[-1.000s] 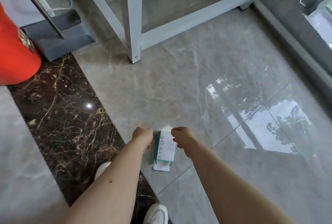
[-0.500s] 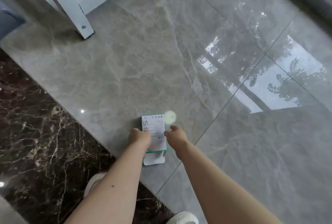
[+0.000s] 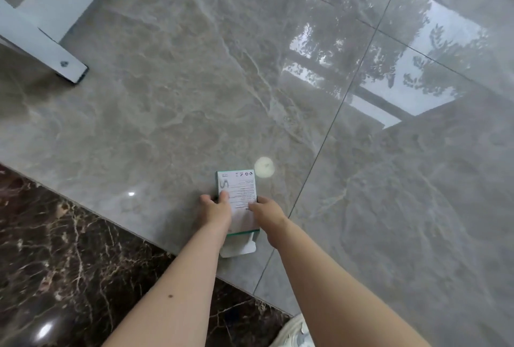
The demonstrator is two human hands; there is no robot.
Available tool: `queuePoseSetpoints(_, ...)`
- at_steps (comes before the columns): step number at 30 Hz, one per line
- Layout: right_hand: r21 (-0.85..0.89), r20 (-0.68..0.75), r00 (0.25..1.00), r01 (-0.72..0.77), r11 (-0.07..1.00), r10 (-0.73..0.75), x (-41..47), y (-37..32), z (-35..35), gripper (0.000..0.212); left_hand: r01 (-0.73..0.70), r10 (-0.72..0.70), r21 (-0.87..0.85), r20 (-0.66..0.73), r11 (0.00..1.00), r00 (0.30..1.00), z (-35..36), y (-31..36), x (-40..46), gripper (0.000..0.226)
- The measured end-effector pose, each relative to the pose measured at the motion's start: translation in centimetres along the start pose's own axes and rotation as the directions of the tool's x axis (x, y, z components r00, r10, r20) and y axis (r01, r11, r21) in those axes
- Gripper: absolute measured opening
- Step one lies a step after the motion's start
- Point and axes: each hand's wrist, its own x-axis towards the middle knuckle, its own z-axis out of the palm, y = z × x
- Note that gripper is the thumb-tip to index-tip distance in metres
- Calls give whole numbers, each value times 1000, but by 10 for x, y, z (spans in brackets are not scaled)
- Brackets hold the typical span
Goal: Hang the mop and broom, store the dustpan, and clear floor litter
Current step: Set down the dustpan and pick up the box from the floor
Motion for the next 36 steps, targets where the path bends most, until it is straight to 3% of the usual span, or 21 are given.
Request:
queuePoseSetpoints(3,85,-43,999,5,996,-1,-27,-8,-15,39,-52,52,-40,20,998,998,-1,17,-26,40)
queuePoseSetpoints(7,197,-155,988,31,980,0,-69,-25,-49,37,-166,165,54,28,985,986,7,51,-77,39)
queuePoseSetpoints(13,401,-248,967,53,915,53,-131,-48,-118,34,-303,281,177,136,936,950,37,106,-160,43)
queuePoseSetpoints(22,550,-393,910,118,827,131,-214,-51,-219,36,-458,367,288,317,841,874,99,157,-279,41)
queuePoseSetpoints(30,666,-496,849,238,707,181,-288,-14,-329,36,-592,404,318,494,740,770,183,172,-392,38)
queuePoseSetpoints(36,741,-530,807,293,604,258,-341,51,-410,36,-662,388,324,607,676,694,257,142,-478,32)
